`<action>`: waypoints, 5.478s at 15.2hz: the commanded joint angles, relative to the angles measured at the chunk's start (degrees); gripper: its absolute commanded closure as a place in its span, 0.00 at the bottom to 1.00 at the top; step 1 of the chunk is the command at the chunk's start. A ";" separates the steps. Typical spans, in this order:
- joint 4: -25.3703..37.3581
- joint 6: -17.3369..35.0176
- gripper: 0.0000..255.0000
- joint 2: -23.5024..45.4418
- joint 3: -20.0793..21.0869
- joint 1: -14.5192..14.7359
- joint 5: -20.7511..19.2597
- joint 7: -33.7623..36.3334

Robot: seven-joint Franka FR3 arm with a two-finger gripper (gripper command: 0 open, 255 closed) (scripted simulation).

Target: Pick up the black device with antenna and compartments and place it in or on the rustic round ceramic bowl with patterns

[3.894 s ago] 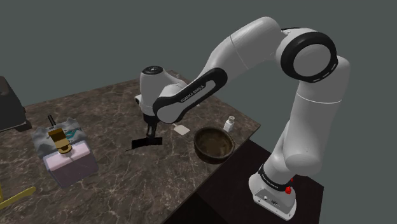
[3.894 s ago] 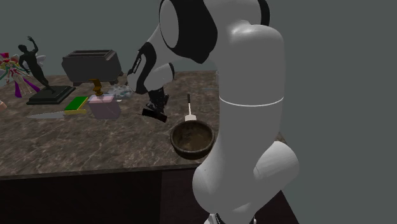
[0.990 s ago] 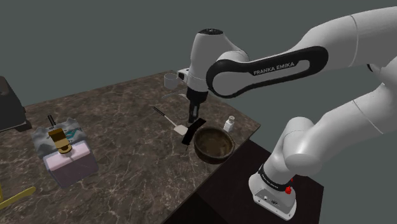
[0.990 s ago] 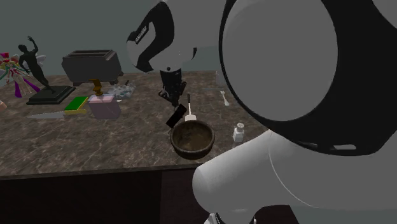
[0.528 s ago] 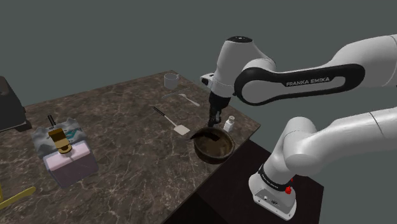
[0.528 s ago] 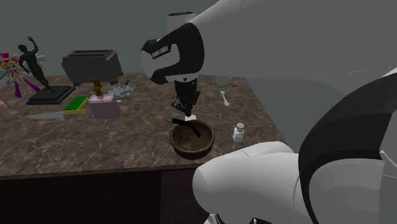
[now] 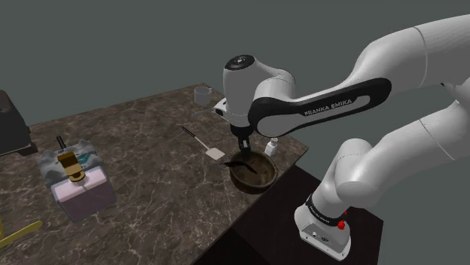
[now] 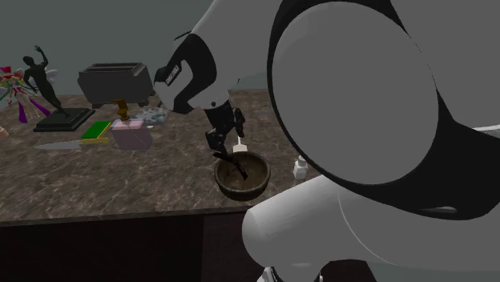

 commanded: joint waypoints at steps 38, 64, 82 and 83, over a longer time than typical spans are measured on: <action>-15.36 24.26 0.00 -4.36 -9.28 6.98 15.44 -11.11; -7.90 9.43 1.00 -11.75 -10.10 6.45 14.06 -10.17; -9.15 -2.14 1.00 -24.22 -15.07 4.09 10.75 -14.24; -9.88 -1.32 1.00 -24.13 -15.05 4.10 10.79 -14.28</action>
